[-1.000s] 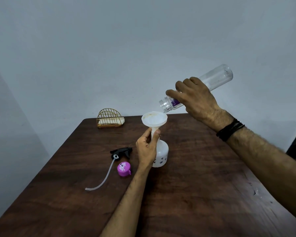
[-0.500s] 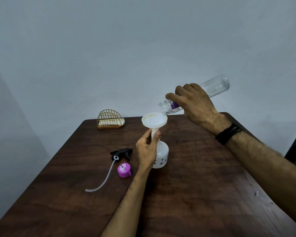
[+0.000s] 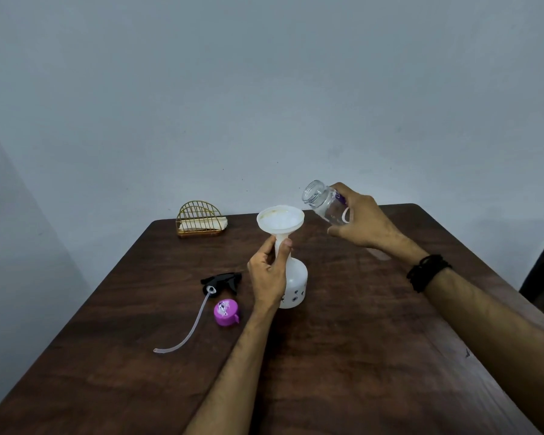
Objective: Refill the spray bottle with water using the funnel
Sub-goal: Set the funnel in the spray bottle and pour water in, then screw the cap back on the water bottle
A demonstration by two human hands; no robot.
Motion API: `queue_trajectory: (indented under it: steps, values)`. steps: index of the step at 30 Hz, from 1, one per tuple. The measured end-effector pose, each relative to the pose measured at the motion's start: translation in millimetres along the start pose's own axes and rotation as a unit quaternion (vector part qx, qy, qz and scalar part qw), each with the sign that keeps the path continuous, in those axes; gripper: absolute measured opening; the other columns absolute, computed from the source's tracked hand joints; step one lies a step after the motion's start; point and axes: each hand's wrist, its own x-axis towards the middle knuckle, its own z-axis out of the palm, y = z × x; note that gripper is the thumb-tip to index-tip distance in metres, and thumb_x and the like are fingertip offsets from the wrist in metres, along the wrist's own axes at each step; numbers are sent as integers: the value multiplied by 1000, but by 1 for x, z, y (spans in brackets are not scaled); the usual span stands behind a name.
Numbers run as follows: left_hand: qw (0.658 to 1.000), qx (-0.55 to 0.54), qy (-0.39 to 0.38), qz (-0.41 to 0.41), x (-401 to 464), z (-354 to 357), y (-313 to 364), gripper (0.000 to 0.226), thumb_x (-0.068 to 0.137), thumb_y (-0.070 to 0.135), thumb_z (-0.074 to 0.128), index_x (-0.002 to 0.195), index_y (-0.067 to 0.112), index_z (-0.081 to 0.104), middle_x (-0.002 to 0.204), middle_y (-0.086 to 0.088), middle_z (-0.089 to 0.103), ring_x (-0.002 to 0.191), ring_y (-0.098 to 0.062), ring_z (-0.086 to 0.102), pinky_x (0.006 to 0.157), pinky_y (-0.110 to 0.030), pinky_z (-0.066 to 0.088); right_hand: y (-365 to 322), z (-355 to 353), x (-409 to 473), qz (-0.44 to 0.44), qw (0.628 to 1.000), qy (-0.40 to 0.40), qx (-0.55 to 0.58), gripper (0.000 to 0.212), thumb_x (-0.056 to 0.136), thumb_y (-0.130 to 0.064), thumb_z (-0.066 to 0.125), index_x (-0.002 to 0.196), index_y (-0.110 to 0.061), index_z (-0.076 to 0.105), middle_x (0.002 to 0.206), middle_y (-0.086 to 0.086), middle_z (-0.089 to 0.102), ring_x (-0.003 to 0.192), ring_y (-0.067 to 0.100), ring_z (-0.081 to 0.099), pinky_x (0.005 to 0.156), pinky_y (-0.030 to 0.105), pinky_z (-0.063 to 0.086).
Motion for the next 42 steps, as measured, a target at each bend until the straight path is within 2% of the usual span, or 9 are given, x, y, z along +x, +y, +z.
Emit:
queue_trajectory:
  steps: [4, 7, 12, 18, 21, 23, 27, 35, 42]
  values:
    - [1000, 13, 22, 7, 0, 7, -4, 18, 96, 25, 67, 87, 11, 72, 79, -10, 70, 74, -11, 60, 69, -33, 50, 9, 6, -14, 81, 988, -15, 128, 57, 66, -16, 88, 114, -19, 57, 96, -8, 71, 88, 19, 68, 78, 32, 54]
    - [999, 26, 40, 12, 1, 19, -5, 21, 96, 27, 67, 84, 10, 69, 75, -11, 67, 71, -10, 57, 66, -30, 48, 15, 11, -26, 135, 950, -28, 279, 62, 66, -10, 89, 118, -26, 58, 100, -2, 75, 97, 17, 72, 92, 41, 56]
    - [999, 32, 33, 11, 3, 36, -4, 20, 95, 28, 68, 85, 12, 70, 72, 3, 63, 70, -4, 55, 66, -22, 45, 16, 25, -48, 158, 894, -6, 419, 64, 70, 2, 85, 122, -22, 55, 97, 3, 74, 91, 12, 72, 84, 34, 55]
    - [997, 73, -34, 5, 5, 27, -8, 18, 95, 32, 68, 109, 23, 73, 92, -1, 74, 85, -4, 64, 80, -37, 54, 15, 46, -68, 147, 886, 4, 441, 62, 69, 5, 85, 121, -13, 56, 98, 2, 74, 92, 15, 73, 83, 35, 59]
    - [987, 133, -86, -7, -1, 8, -1, 48, 92, 28, 72, 138, 17, 60, 117, 18, 66, 104, 5, 62, 91, -17, 51, 8, 54, -72, 142, 886, 5, 442, 59, 69, 7, 84, 118, -12, 58, 97, 3, 75, 92, 17, 73, 85, 38, 59]
    - [973, 206, -100, -4, -4, -9, 2, 63, 89, 29, 76, 145, 14, 52, 127, 15, 59, 114, 2, 57, 95, -13, 44, 2, 60, -74, 136, 889, 6, 438, 59, 70, 8, 83, 119, -12, 58, 99, 4, 75, 94, 19, 73, 85, 37, 60]
    - [934, 346, -88, -18, -8, -51, 10, 60, 84, 35, 79, 137, 17, 59, 134, 0, 60, 122, -15, 57, 102, -28, 47, -8, 75, -75, 122, 896, -3, 427, 56, 70, 5, 84, 117, -13, 60, 96, 3, 75, 94, 22, 73, 91, 43, 58]
    - [765, 595, -206, -134, -24, -102, 21, 73, 85, 50, 72, 146, 19, 45, 145, -7, 44, 137, -26, 39, 109, -41, 42, -36, 105, -74, 100, 900, -33, 422, 54, 67, -1, 84, 114, -13, 61, 96, 3, 74, 92, 21, 71, 95, 46, 56]
    - [787, 556, -215, -160, -27, -110, 20, 60, 92, 29, 70, 146, 21, 44, 144, -3, 46, 133, -24, 46, 104, -42, 46, -53, 121, -71, 97, 904, -40, 415, 62, 66, -11, 86, 120, -20, 58, 104, 2, 73, 103, 24, 70, 100, 51, 52]
